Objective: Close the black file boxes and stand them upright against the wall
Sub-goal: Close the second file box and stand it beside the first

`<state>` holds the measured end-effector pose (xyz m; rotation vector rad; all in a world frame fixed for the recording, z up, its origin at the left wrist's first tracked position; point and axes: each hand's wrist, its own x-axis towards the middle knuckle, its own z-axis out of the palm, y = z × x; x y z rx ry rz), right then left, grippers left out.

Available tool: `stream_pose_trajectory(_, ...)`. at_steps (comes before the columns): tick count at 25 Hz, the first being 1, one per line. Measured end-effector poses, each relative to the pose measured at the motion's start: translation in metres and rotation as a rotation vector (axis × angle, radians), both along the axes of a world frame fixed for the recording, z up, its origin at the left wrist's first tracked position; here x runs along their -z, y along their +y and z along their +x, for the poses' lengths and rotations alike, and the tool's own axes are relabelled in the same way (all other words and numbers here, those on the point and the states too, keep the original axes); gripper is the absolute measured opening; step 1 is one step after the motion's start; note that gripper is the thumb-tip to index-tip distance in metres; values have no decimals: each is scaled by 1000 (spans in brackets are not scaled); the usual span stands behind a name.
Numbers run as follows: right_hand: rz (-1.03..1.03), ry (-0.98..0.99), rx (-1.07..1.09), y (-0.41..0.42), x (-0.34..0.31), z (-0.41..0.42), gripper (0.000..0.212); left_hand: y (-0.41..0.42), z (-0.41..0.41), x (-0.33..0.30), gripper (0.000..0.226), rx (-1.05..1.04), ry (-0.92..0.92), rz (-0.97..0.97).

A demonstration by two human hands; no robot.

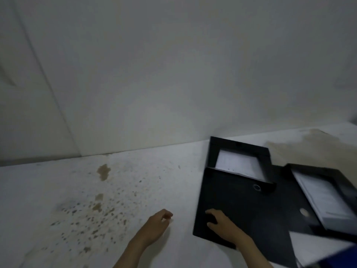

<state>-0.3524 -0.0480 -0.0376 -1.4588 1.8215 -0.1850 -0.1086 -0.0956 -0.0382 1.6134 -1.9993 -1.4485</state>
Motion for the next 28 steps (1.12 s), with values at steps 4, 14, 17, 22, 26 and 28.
stream_pose_trajectory(4, 2, 181, 61, 34, 20, -18, 55, 9, -26, 19, 33, 147, -34, 25)
stream_pose_trajectory(14, -8, 426, 0, 22, 30, 38, 63, 8, -40, 25, 40, 5, 90, 201)
stream_pose_trajectory(17, 82, 575, -195, 11, 29, 48, 60, 2, -34, 23, 39, -85, 131, 267)
stream_pose_trajectory(22, -53, 611, -404, -5, 3, 51, 45, -3, -35, 13, 41, -201, 202, 234)
stream_pose_trajectory(26, -285, 526, -478, -34, -24, 97, 45, -21, -38, -6, 50, -381, 345, 307)
stream_pose_trajectory(28, -344, 454, -504, -46, -31, 128, 40, -33, -21, -9, 45, -511, 346, 234)
